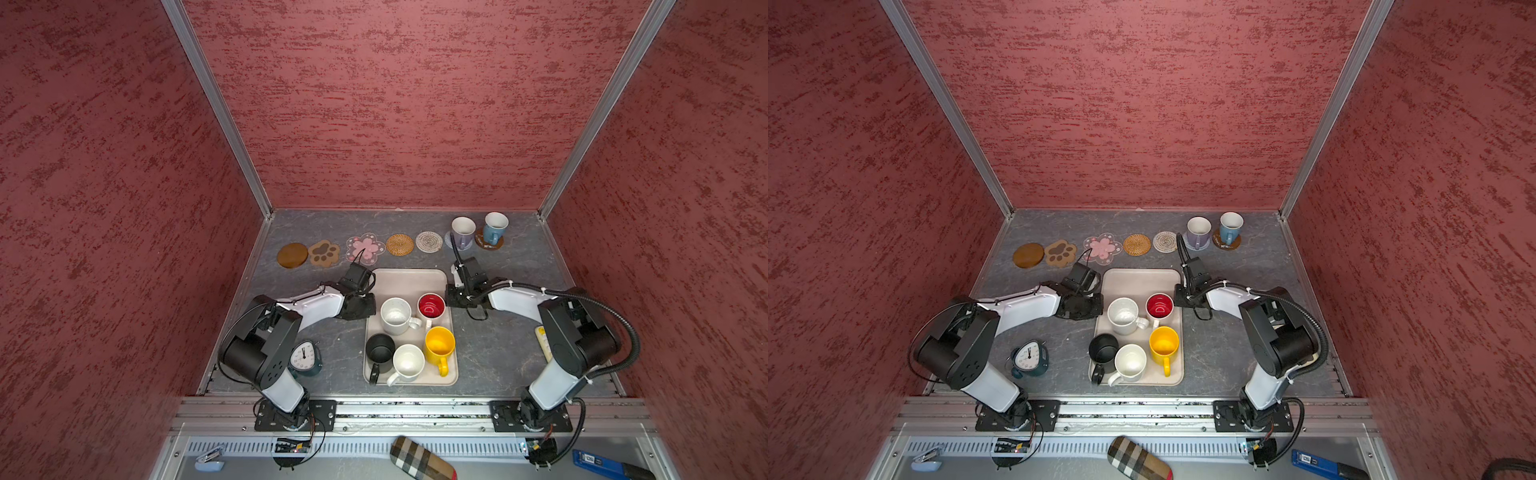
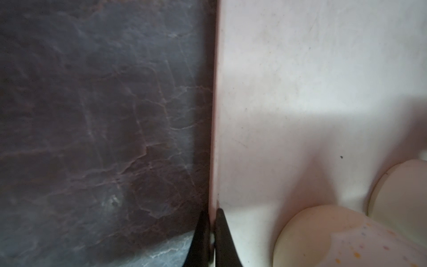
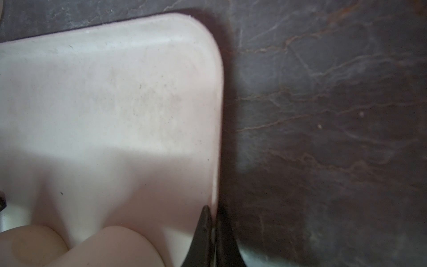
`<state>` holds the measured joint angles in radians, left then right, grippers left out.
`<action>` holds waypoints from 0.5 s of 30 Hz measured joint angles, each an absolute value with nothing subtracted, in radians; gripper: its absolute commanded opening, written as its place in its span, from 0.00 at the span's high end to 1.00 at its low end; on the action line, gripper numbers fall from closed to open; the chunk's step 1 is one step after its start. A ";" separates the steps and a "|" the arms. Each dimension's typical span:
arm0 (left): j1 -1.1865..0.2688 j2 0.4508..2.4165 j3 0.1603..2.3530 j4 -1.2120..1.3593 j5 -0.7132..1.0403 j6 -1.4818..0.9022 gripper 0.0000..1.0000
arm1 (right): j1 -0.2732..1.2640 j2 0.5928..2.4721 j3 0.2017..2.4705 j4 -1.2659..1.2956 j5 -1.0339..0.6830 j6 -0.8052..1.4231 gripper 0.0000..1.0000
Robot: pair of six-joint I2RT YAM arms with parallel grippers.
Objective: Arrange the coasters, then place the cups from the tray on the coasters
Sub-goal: 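Grip the white tray edges with both grippers and slide it farther from the robot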
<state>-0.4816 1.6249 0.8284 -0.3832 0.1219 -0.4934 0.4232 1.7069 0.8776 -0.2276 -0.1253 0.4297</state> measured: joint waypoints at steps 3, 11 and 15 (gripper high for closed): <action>-0.482 1.637 0.840 -0.384 0.124 -0.494 1.00 | 0.423 1.710 0.886 -0.234 -0.112 0.429 1.00; -0.482 1.719 0.906 -0.302 0.160 -0.495 1.00 | 0.399 1.746 0.932 -0.233 -0.009 0.408 1.00; -0.482 1.743 0.930 -0.288 0.165 -0.497 1.00 | 0.394 1.760 0.949 -0.236 0.018 0.400 1.00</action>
